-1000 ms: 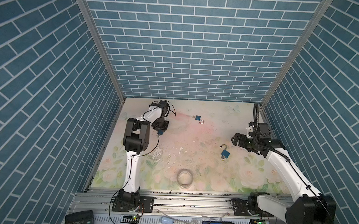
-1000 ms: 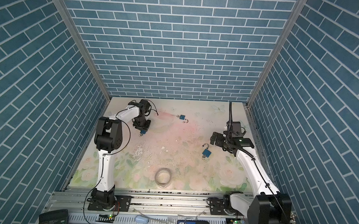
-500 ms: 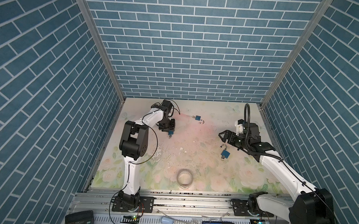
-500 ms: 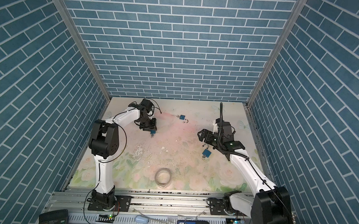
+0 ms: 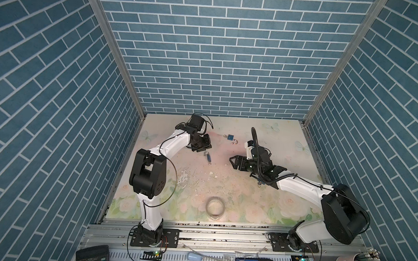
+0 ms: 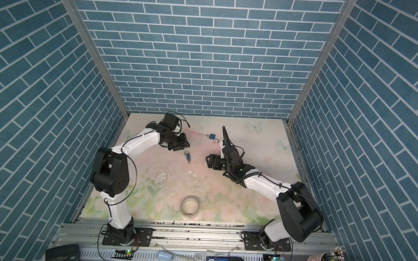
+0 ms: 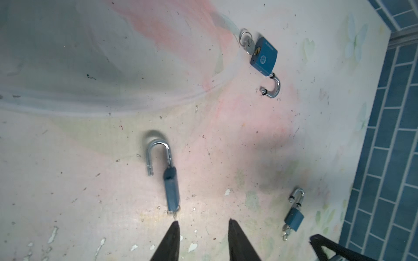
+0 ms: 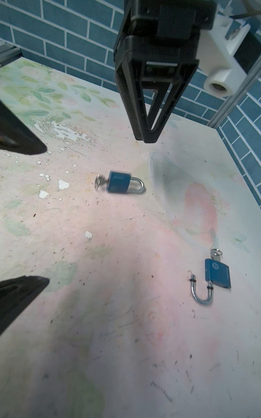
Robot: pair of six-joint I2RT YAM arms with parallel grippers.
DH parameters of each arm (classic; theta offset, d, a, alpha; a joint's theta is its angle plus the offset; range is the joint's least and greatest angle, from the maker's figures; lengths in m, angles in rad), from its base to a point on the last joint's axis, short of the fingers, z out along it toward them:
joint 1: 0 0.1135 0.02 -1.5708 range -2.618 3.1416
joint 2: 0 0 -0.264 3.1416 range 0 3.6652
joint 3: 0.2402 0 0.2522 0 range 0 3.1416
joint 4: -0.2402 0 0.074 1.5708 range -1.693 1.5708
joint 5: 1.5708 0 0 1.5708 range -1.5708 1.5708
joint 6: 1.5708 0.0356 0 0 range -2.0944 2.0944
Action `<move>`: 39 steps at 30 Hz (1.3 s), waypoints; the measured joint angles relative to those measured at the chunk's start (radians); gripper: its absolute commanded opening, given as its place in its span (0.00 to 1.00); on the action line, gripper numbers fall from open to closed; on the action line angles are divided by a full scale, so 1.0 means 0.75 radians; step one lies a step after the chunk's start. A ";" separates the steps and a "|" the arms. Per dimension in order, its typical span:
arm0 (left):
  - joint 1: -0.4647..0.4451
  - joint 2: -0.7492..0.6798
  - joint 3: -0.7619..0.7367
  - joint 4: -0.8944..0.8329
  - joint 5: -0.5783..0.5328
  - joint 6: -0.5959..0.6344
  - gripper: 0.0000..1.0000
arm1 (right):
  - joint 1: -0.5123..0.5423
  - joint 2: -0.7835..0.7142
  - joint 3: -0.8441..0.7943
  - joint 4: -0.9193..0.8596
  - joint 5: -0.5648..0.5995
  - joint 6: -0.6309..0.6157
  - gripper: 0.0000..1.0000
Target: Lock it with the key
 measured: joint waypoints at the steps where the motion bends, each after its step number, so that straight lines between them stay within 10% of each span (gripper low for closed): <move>1: 0.000 -0.018 -0.025 0.027 0.009 -0.021 0.29 | 0.019 0.025 0.004 0.035 0.018 -0.002 0.80; 14: 0.021 -0.090 -0.128 0.076 0.010 -0.045 0.30 | 0.060 0.119 0.046 0.188 0.146 -0.001 0.79; 25: -0.074 0.052 -0.016 -0.093 -0.184 0.186 0.62 | 0.060 0.106 0.047 0.099 0.192 -0.001 0.85; 39: -0.240 0.262 0.200 -0.285 -0.401 0.466 0.71 | -0.012 -0.083 -0.027 -0.096 0.210 0.001 0.86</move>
